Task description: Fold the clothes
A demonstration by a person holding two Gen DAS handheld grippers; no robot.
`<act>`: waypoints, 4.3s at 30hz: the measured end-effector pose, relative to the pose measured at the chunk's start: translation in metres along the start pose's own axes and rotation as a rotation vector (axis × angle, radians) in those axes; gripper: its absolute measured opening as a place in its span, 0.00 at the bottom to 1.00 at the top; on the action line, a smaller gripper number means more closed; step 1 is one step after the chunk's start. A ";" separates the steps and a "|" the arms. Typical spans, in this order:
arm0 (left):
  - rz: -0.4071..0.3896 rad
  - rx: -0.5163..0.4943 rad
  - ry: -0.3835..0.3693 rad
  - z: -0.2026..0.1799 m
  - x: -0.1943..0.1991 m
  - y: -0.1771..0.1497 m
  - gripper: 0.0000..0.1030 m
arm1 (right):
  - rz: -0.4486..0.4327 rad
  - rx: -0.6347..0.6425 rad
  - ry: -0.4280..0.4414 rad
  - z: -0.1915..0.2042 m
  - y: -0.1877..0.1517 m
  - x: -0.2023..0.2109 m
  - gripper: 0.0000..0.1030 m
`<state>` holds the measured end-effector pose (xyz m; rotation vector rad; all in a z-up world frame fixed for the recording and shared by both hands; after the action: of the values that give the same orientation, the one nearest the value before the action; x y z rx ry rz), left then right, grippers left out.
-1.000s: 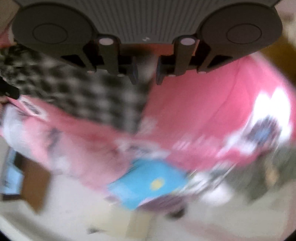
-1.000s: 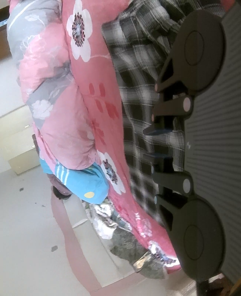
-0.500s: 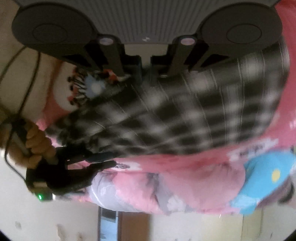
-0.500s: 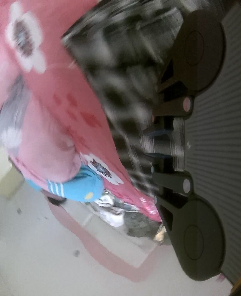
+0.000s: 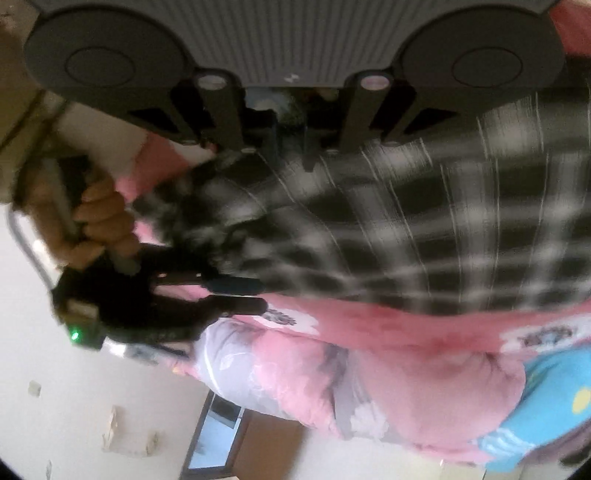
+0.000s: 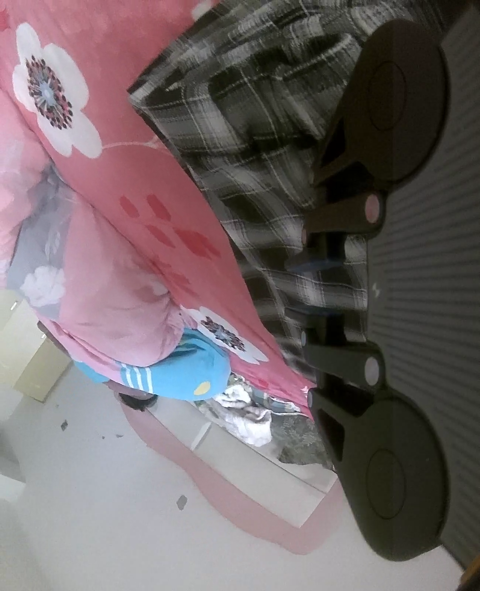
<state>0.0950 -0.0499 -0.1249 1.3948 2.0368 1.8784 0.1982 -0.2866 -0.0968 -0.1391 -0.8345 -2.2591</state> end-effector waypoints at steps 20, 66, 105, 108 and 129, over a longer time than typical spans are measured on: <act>0.013 0.210 0.582 0.096 0.052 0.029 0.99 | -0.037 0.117 -0.131 0.004 -0.007 -0.005 0.20; -0.130 0.447 0.567 0.162 0.124 -0.034 0.83 | 0.081 0.761 -0.316 0.112 -0.124 -0.084 0.45; -0.307 0.699 0.473 0.232 0.182 -0.032 0.48 | 0.191 1.515 -0.052 0.217 -0.291 -0.152 0.23; -0.319 0.724 0.386 0.236 0.181 -0.022 0.49 | 0.217 1.286 -0.015 0.220 -0.266 -0.149 0.09; -0.115 0.831 -0.085 0.239 0.089 0.008 0.54 | 0.175 0.791 0.152 0.215 -0.208 -0.133 0.07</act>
<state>0.1828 0.1888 -0.1360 1.3677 2.9180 0.9016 0.1301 0.0330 -0.0806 0.3089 -1.4906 -1.6126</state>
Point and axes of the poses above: each gripper's, at about its wrist camera, not at the fingertips, and x roughly against the way its jaws point, z to its left, y to its top, the point moved 7 cm from there along -x, roughly the way its jaws point, and after that the axes turned 3 degrees about -x, right-handed, at the moved point
